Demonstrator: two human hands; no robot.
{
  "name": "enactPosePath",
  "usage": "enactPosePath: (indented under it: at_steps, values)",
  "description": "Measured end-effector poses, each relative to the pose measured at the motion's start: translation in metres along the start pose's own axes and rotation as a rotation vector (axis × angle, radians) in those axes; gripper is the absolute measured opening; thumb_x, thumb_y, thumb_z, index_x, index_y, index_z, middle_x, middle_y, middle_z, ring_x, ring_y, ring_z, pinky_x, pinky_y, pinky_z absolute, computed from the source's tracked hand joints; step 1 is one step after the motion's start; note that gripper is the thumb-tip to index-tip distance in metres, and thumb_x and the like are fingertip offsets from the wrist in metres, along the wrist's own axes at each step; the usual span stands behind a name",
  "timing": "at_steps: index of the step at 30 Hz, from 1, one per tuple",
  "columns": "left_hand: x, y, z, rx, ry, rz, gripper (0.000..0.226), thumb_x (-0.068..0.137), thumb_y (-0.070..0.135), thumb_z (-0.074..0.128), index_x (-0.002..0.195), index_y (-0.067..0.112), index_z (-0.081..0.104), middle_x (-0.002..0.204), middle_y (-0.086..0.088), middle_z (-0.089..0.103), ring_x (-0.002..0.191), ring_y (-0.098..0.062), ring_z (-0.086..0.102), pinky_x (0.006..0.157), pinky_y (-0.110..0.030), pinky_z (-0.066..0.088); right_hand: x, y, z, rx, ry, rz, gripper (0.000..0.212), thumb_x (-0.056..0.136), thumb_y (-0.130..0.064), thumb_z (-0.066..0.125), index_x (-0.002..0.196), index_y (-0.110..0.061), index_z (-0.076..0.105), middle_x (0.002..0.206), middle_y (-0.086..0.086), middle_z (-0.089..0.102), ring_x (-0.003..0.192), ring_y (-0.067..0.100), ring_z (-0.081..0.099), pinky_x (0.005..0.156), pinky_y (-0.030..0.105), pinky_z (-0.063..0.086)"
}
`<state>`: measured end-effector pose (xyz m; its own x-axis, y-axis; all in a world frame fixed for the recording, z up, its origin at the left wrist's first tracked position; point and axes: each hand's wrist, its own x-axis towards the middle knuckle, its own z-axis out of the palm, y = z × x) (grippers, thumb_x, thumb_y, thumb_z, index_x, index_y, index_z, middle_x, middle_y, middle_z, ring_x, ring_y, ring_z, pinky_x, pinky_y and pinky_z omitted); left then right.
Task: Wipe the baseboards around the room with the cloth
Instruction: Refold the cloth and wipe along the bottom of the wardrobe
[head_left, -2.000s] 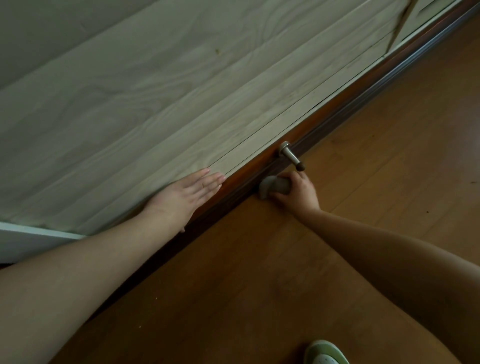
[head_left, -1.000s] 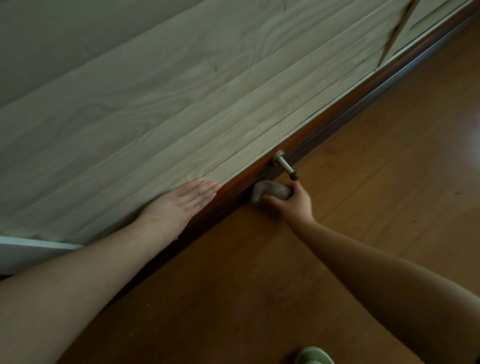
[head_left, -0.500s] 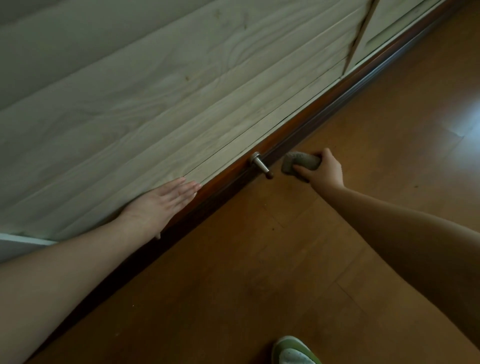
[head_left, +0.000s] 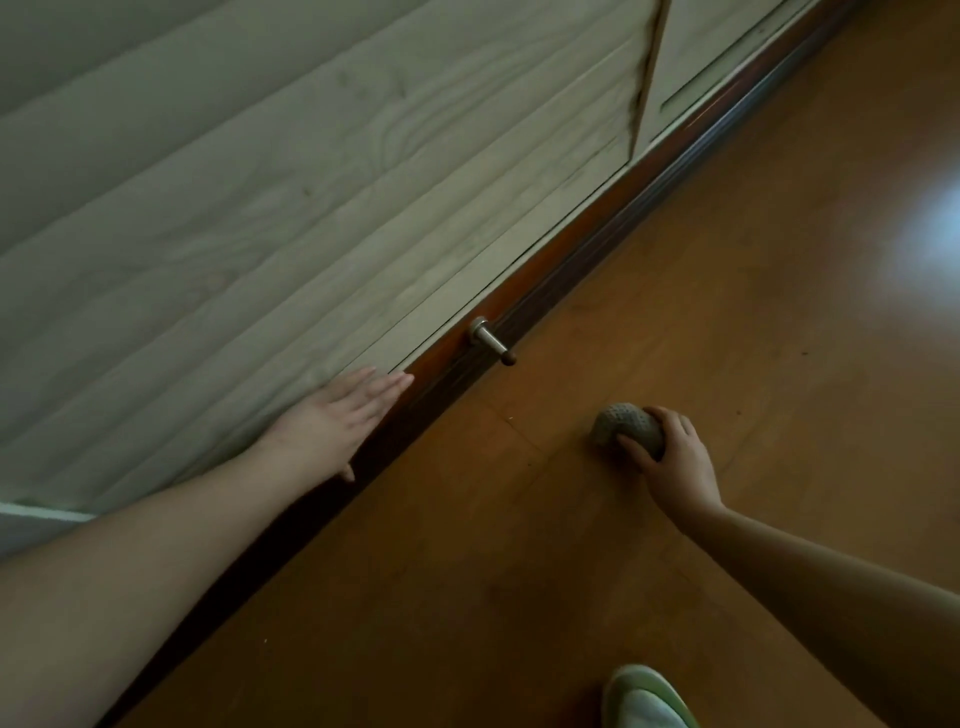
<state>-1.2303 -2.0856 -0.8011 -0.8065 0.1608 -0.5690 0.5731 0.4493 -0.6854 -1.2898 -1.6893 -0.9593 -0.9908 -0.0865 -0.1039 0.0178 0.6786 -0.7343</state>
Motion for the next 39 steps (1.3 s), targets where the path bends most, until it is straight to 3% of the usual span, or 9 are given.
enactPosePath:
  at_steps: [2,8,11,15,19,25,32,39]
  values:
    - [0.015,0.002,-0.012,-0.005,0.047,0.007,0.102,0.096,0.068,0.021,0.142,-0.007,-0.030,0.146,-0.026,-0.046,0.134,-0.040,-0.044,0.099,-0.053,-0.039,0.018,-0.005,0.007,0.051,-0.017,-0.018,0.056,0.087,-0.053,0.065,0.135,-0.031,0.046,0.124,-0.018,0.046,0.109,0.004,0.048,0.090,0.025,0.044]
    - [0.089,-0.019,-0.059,-0.207,0.291,-0.102,0.076,0.100,0.057,0.001,0.149,0.004,-0.022,0.161,-0.015,-0.024,0.147,-0.028,-0.026,0.112,-0.046,-0.026,0.085,-0.035,0.043,0.052,-0.010,-0.086,0.056,0.091,-0.049,0.064,0.138,-0.028,0.044,0.136,-0.008,0.045,0.117,0.009,0.046,0.099,0.030,0.044]
    - [0.113,-0.029,-0.067,-0.230,0.299,-0.104,0.074,0.101,0.055,-0.001,0.153,0.006,-0.018,0.164,-0.012,-0.019,0.151,-0.026,-0.021,0.112,-0.046,-0.027,0.097,-0.033,0.058,-0.018,-0.061,-0.104,0.063,0.091,-0.056,0.058,0.143,-0.025,0.040,0.145,-0.002,0.042,0.131,0.018,0.042,0.109,0.040,0.042]
    - [0.139,-0.035,-0.069,-0.248,0.310,-0.077,0.073,0.099,0.052,-0.007,0.153,0.004,-0.016,0.163,-0.016,-0.020,0.150,-0.029,-0.022,0.111,-0.045,-0.033,0.098,-0.026,0.065,-0.100,-0.067,-0.156,0.071,0.087,-0.063,0.057,0.144,-0.025,0.037,0.151,-0.001,0.038,0.138,0.020,0.039,0.114,0.040,0.037]
    - [0.163,-0.026,-0.072,-0.341,0.334,-0.105,0.084,0.095,0.059,-0.013,0.150,-0.004,-0.022,0.159,-0.024,-0.027,0.148,-0.035,-0.026,0.120,-0.046,-0.018,0.100,-0.032,0.062,-0.120,-0.080,-0.173,0.073,0.086,-0.055,0.065,0.144,-0.019,0.039,0.153,0.003,0.039,0.140,0.022,0.038,0.115,0.037,0.031]
    - [0.171,-0.015,-0.061,-0.402,0.407,-0.174,0.084,0.093,0.054,-0.025,0.149,-0.009,-0.020,0.158,-0.029,-0.026,0.148,-0.038,-0.025,0.120,-0.046,-0.018,0.101,-0.033,0.066,-0.141,-0.092,-0.159,0.074,0.087,-0.057,0.060,0.145,-0.015,0.039,0.154,0.006,0.039,0.142,0.024,0.038,0.117,0.039,0.031]
    - [0.170,-0.005,-0.060,-0.498,0.425,-0.217,0.086,0.095,0.056,-0.018,0.151,-0.009,-0.012,0.161,-0.026,-0.020,0.151,-0.035,-0.018,0.122,-0.043,-0.014,0.104,-0.025,0.071,-0.174,-0.117,-0.163,0.078,0.089,-0.070,0.043,0.147,-0.020,0.031,0.155,0.005,0.036,0.145,0.023,0.033,0.118,0.046,0.033]
    - [0.179,-0.002,-0.052,-0.587,0.514,-0.172,0.080,0.103,0.051,-0.006,0.152,-0.011,-0.006,0.161,-0.028,-0.015,0.153,-0.035,-0.008,0.123,-0.042,-0.012,0.106,-0.017,0.074,-0.221,-0.115,-0.199,0.077,0.091,-0.067,0.047,0.149,-0.019,0.032,0.155,0.004,0.037,0.149,0.019,0.026,0.120,0.041,0.028]
